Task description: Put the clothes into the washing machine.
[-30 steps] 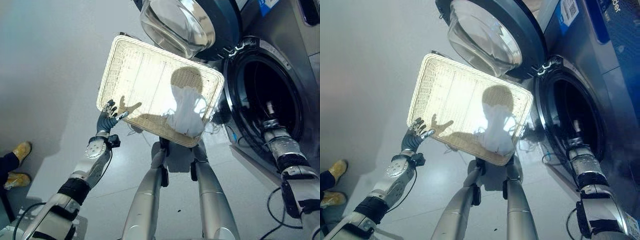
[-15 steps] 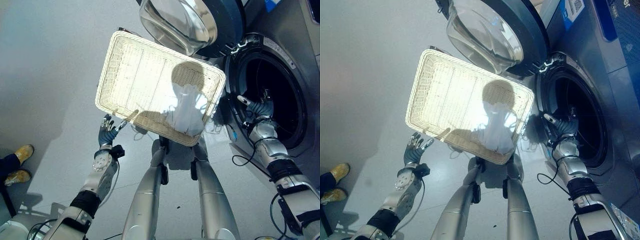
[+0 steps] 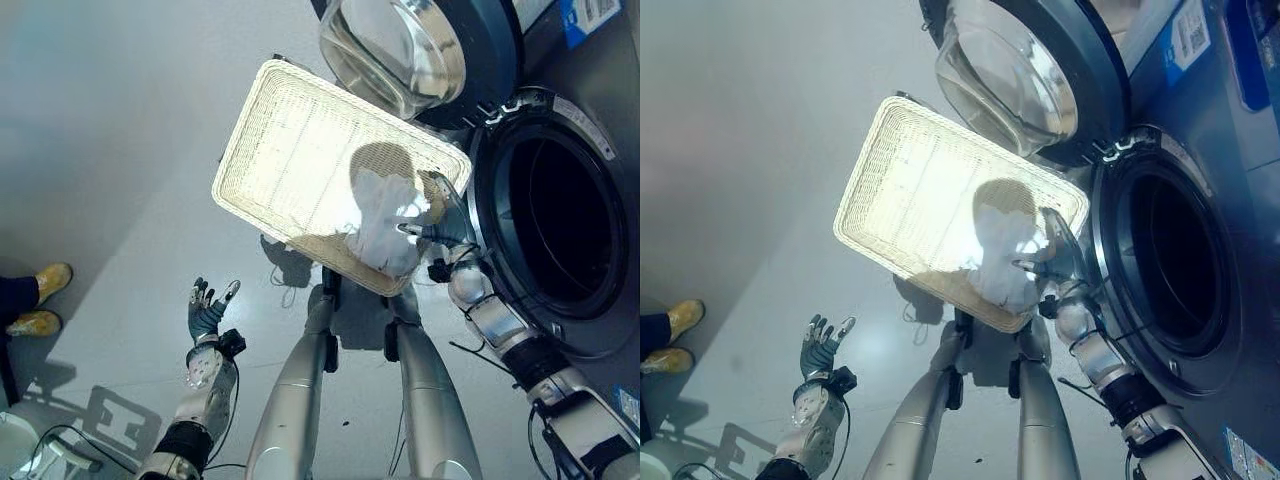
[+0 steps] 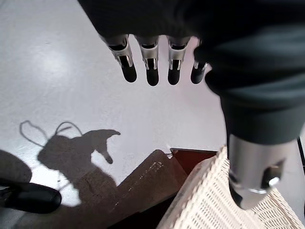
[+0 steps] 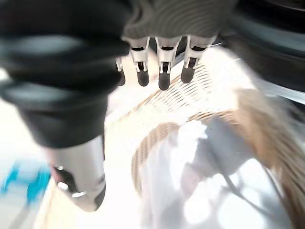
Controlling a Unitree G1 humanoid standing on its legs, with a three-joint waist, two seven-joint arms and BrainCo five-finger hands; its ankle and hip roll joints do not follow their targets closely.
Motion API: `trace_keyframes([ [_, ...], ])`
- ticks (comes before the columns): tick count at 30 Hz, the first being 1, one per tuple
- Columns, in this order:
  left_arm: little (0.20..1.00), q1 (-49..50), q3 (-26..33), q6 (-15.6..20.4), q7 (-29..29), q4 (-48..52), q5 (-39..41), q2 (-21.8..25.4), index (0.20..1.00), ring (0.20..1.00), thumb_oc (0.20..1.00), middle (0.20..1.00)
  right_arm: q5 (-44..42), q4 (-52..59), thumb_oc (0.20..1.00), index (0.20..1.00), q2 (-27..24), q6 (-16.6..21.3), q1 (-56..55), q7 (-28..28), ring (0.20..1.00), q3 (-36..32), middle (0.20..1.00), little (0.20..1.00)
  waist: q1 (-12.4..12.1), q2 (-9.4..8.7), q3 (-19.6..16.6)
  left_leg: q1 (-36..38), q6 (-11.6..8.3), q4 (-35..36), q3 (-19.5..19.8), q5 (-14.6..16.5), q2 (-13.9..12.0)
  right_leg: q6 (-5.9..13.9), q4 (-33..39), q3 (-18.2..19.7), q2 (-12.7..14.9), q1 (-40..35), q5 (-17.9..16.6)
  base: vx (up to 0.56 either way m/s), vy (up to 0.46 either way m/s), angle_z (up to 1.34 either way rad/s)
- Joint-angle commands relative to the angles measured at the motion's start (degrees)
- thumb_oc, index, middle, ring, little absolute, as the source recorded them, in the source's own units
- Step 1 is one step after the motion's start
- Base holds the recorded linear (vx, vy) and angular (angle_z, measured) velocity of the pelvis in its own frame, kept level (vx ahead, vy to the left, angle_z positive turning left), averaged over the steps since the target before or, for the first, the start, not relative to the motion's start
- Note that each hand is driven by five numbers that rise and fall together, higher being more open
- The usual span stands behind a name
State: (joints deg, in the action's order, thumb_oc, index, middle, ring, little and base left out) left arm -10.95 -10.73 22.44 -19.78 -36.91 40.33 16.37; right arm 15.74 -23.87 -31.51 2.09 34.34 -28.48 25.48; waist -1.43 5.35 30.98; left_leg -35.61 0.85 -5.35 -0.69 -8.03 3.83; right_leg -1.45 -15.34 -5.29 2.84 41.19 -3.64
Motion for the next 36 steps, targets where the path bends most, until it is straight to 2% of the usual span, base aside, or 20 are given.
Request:
trace_keyframes([
  [1, 1.000, -0.5, 0.0, 0.2, 1.9, -1.1, 2.5, 2.0, 1.000, 1.000, 1.000, 1.000, 5.1, -2.6, 1.000, 1.000, -4.2, -4.1, 1.6, 0.6, 1.000, 2.7, 1.000, 1.000, -1.1, 3.30, -1.2, -0.5, -1.87, -0.4, -0.8, 0.9, 1.3, 3.81, -2.6, -3.1, -1.3, -1.6, 4.8, -0.01, -0.008, 0.09],
  [2, 1.000, -1.5, -1.1, 0.1, 2.6, -2.1, 2.7, 2.3, 1.000, 1.000, 1.000, 1.000, 6.6, -7.6, 1.000, 1.000, -4.8, -6.6, 5.4, 2.6, 1.000, 5.4, 1.000, 1.000, -1.8, 3.50, -1.2, -0.7, -1.85, -0.5, -0.3, 0.9, 1.4, 3.88, -2.7, -3.5, -1.2, -1.5, 4.7, 0.00, -0.010, 0.11],
  [3, 1.000, -1.6, -1.2, 0.1, 2.7, -2.2, 2.7, 2.3, 1.000, 1.000, 1.000, 1.000, 6.8, -8.0, 1.000, 1.000, -4.8, -6.9, 5.7, 2.9, 1.000, 5.6, 1.000, 1.000, -1.8, 3.51, -1.2, -0.7, -1.85, -0.5, -0.2, 0.9, 1.4, 3.89, -2.8, -3.5, -1.1, -1.5, 4.8, 0.00, -0.022, 0.18],
  [4, 1.000, -2.3, -1.9, -0.1, 3.0, -2.6, 2.7, 2.5, 1.000, 1.000, 1.000, 1.000, 8.2, -10.8, 1.000, 1.000, -5.0, -10.1, 8.1, 5.1, 1.000, 7.7, 1.000, 1.000, -2.3, 3.62, -1.2, -0.9, -1.80, -0.4, 0.0, 0.8, 1.5, 3.92, -2.7, -3.7, -1.1, -1.3, 4.7, -0.01, -0.056, 0.24],
  [6, 1.000, -4.2, -3.5, -1.2, 3.0, -2.8, 1.8, 3.1, 1.000, 1.000, 1.000, 1.000, 7.7, -19.5, 1.000, 1.000, -4.5, -14.5, 13.3, 12.0, 1.000, 11.4, 1.000, 1.000, -3.8, 3.73, -1.2, -1.6, -1.65, -0.3, 0.7, 0.6, 1.7, 4.08, -2.4, -4.5, -0.9, -1.0, 4.4, -0.01, -0.091, 0.26],
  [7, 1.000, -4.7, -4.1, -1.4, 3.1, -3.0, 1.7, 3.3, 1.000, 1.000, 1.000, 1.000, 8.4, -22.8, 1.000, 1.000, -4.0, -15.5, 14.6, 14.2, 1.000, 12.2, 1.000, 1.000, -4.2, 3.78, -1.2, -1.8, -1.62, -0.2, 0.9, 0.5, 1.7, 4.11, -2.4, -4.8, -0.8, -0.9, 4.3, 0.00, -0.054, 0.18],
  [8, 1.000, -4.7, -4.1, -1.4, 3.1, -3.0, 1.7, 3.3, 1.000, 1.000, 1.000, 1.000, 8.4, -22.8, 1.000, 1.000, -4.0, -15.5, 14.6, 14.2, 1.000, 12.2, 1.000, 1.000, -4.2, 3.78, -1.2, -1.8, -1.62, -0.2, 0.9, 0.5, 1.7, 4.11, -2.4, -4.8, -0.8, -0.9, 4.3, 0.01, -0.079, 0.29],
  [9, 1.000, -5.6, -4.9, -2.2, 3.4, -3.0, 1.1, 3.6, 1.000, 1.000, 1.000, 1.000, 9.5, -29.2, 1.000, 1.000, -2.9, -18.6, 17.2, 19.9, 1.000, 14.2, 1.000, 1.000, -5.4, 3.86, -1.2, -2.1, -1.40, 0.0, 1.3, 0.3, 1.8, 4.15, -2.0, -5.6, -0.6, -0.9, 4.0, 0.02, -0.090, 0.23],
  [10, 1.000, -6.3, -5.6, -2.6, 3.5, -2.9, 0.9, 3.8, 1.000, 1.000, 1.000, 1.000, 7.6, -33.0, 1.000, 1.000, -2.0, -20.4, 18.5, 22.2, 1.000, 14.9, 1.000, 1.000, -6.0, 3.98, -1.2, -2.5, -1.31, 0.0, 1.7, 0.1, 1.9, 4.17, -1.9, -6.1, -0.5, -0.7, 3.8, 0.02, -0.104, 0.25],
  [12, 1.000, -7.0, -6.1, -2.9, 3.8, -3.0, 0.9, 4.0, 1.000, 1.000, 1.000, 1.000, 7.5, -36.1, 1.000, 1.000, -1.1, -21.6, 19.4, 24.9, 1.000, 14.5, 1.000, 1.000, -6.5, 4.13, -1.2, -2.8, -1.25, 0.0, 2.0, 0.0, 2.0, 4.12, -1.9, -6.3, -0.4, -0.5, 3.6, 0.01, -0.048, 0.19],
  [15, 1.000, -7.6, -7.3, -3.5, 3.9, -2.0, -0.4, 3.6, 1.000, 1.000, 1.000, 1.000, 6.4, -42.0, 1.000, 1.000, 0.6, -26.5, 21.1, 33.0, 1.000, 13.5, 1.000, 1.000, -7.8, 4.67, -1.2, -3.7, -1.07, 0.0, 2.7, -0.3, 2.3, 4.10, -1.6, -7.2, 0.1, 0.0, 3.3, 0.02, -0.052, 0.21],
  [18, 1.000, -7.6, -7.3, -3.5, 3.9, -2.0, -0.4, 3.6, 1.000, 1.000, 1.000, 1.000, 6.4, -42.0, 1.000, 1.000, 0.6, -26.5, 21.1, 33.0, 1.000, 13.5, 1.000, 1.000, -7.8, 4.67, -1.2, -3.7, -1.07, 0.0, 2.7, -0.3, 2.3, 4.10, -1.6, -7.2, 0.1, 0.0, 3.3, 0.01, -0.015, 0.15],
  [19, 1.000, -7.9, -8.7, -4.5, 3.5, -0.3, -1.5, 3.1, 1.000, 1.000, 1.000, 1.000, 5.7, -46.1, 1.000, 1.000, 1.8, -28.1, 21.9, 37.4, 1.000, 11.6, 1.000, 1.000, -8.6, 5.51, -1.2, -4.7, -1.02, -0.1, 3.4, -0.5, 2.8, 4.14, -1.7, -7.8, 0.6, 1.0, 2.9, 0.04, -0.027, 0.10],
  [25, 1.000, -7.6, -9.9, -5.0, 4.0, 1.4, -1.6, 2.1, 1.000, 1.000, 1.000, 1.000, 4.3, -48.4, 1.000, 1.000, 2.1, -27.0, 22.4, 36.9, 1.000, 8.9, 1.000, 1.000, -9.0, 6.68, -1.2, -5.4, -1.05, -0.4, 3.7, -0.7, 3.2, 4.12, -1.8, -7.8, 1.0, 2.0, 2.6, 0.02, 0.009, 0.18],
  [28, 1.000, -7.5, -11.3, -5.1, 4.5, 2.5, -1.5, 1.0, 1.000, 1.000, 1.000, 1.000, 0.0, -48.7, 1.000, 1.000, 2.1, -23.2, 22.7, 35.6, 1.000, 7.1, 1.000, 1.000, -8.9, 7.53, -1.2, -6.1, -1.09, -0.5, 3.6, -0.9, 3.5, 4.16, -1.8, -7.4, 1.1, 3.1, 2.2, 0.03, 0.033, 0.08],
  [32, 1.000, -7.7, -11.9, -5.7, 4.2, 3.4, -1.2, 0.7, 1.000, 1.000, 1.000, 1.000, -4.4, -47.8, 1.000, 1.000, 2.5, -21.5, 22.6, 39.4, 1.000, 6.2, 1.000, 1.000, -8.6, 7.70, -1.2, -6.7, -1.21, -0.6, 3.4, -1.0, 3.5, 4.25, -1.4, -7.1, 1.1, 3.8, 1.8, 0.00, 0.000, 0.00],
  [33, 1.000, -7.9, -12.0, -6.1, 4.0, 3.6, -1.2, 0.7, 1.000, 1.000, 1.000, 1.000, -5.5, -47.5, 0.435, 0.435, 2.6, -21.0, 22.4, 41.2, 0.435, 6.0, 0.435, 0.435, -8.5, 7.65, -1.2, -6.9, -1.26, -0.8, 3.3, -1.0, 3.5, 4.25, -1.3, -7.0, 1.1, 4.1, 1.7, 0.00, 0.000, 0.00],
  [34, 1.000, -8.2, -12.2, -6.5, 3.6, 3.9, -1.4, 0.7, 1.000, 1.000, 1.000, 1.000, -6.2, -47.0, 0.200, 0.200, 2.9, -20.0, 22.3, 44.1, 0.200, 6.2, 0.200, 0.200, -8.3, 7.55, -1.2, -7.2, -1.29, -1.0, 3.2, -1.0, 3.5, 4.20, -1.3, -6.9, 1.1, 4.4, 1.6, 0.00, 0.000, 0.00],
  [36, 1.000, -8.4, -12.5, -6.7, 3.3, 4.3, -1.0, 1.1, 1.000, 1.000, 1.000, 1.000, -6.8, -46.3, 0.200, 0.200, 3.0, -18.8, 22.1, 45.9, 0.200, 6.5, 0.200, 0.200, -8.2, 7.34, -1.2, -7.5, -1.31, -1.2, 3.1, -0.9, 3.4, 4.17, -1.5, -6.8, 0.9, 4.8, 1.6, 0.00, 0.000, 0.00],
])
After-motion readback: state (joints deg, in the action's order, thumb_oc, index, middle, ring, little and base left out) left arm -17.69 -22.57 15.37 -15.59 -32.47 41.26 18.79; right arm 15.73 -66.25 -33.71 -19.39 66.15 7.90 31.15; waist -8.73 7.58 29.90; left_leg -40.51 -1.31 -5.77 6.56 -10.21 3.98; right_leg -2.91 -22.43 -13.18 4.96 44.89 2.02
